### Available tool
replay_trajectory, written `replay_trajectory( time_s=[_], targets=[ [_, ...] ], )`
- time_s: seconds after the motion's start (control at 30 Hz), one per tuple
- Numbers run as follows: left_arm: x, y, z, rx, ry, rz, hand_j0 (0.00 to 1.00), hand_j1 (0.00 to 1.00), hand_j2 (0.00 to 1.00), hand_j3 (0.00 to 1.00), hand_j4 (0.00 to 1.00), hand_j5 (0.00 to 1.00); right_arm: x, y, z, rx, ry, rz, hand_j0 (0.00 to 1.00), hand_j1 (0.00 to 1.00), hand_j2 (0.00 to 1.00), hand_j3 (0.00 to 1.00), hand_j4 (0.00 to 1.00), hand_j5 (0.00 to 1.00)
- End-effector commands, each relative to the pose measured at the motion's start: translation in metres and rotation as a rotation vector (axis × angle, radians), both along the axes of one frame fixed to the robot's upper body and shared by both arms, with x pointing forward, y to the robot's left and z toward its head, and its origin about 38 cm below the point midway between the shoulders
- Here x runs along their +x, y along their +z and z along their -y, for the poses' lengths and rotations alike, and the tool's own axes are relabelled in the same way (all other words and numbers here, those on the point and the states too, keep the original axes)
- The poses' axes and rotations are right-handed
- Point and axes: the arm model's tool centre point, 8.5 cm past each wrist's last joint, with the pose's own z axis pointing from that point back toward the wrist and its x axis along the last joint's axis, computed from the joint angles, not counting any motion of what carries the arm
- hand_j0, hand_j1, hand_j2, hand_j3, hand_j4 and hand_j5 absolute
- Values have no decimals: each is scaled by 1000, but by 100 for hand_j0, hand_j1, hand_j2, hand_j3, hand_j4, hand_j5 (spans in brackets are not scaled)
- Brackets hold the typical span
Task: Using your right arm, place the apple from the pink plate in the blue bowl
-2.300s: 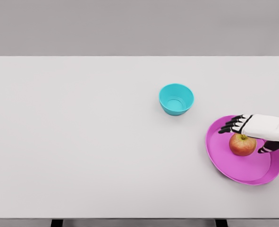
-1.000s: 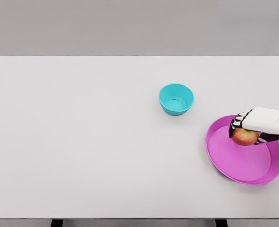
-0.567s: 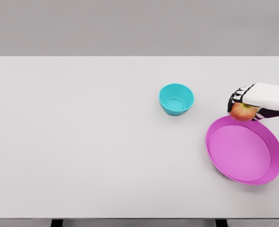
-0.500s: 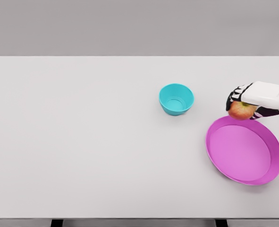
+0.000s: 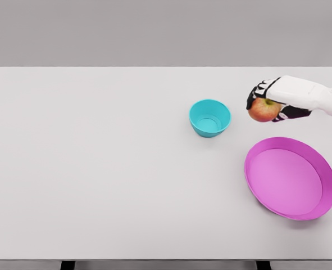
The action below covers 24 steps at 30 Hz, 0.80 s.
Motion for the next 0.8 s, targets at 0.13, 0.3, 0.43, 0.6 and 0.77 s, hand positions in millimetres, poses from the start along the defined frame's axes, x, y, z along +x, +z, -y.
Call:
replay_trajectory(
  time_s=[0.13, 0.3, 0.43, 0.6, 0.77],
  targets=[
    [0, 0, 0, 0, 0, 0, 100, 100, 100, 100, 100, 100, 16, -11, -18, 55, -6, -11, 46, 46, 46, 46, 46, 46],
    [0, 0, 0, 0, 0, 0, 100, 100, 100, 100, 100, 100, 29, -17, -35, 75, 5, -23, 46, 46, 46, 46, 46, 46],
    [0, 0, 0, 0, 0, 0, 100, 100, 100, 100, 100, 100, 35, -20, -51, 77, 29, -30, 46, 46, 46, 46, 46, 46],
    [0, 0, 0, 0, 0, 0, 100, 100, 100, 100, 100, 100, 40, -25, -67, 65, 54, -44, 46, 46, 46, 46, 46, 46],
    [0, 0, 0, 0, 0, 0, 100, 100, 100, 100, 100, 100, 44, -33, -84, 66, 78, -67, 47, 47, 47, 47, 47, 47]
  ],
)
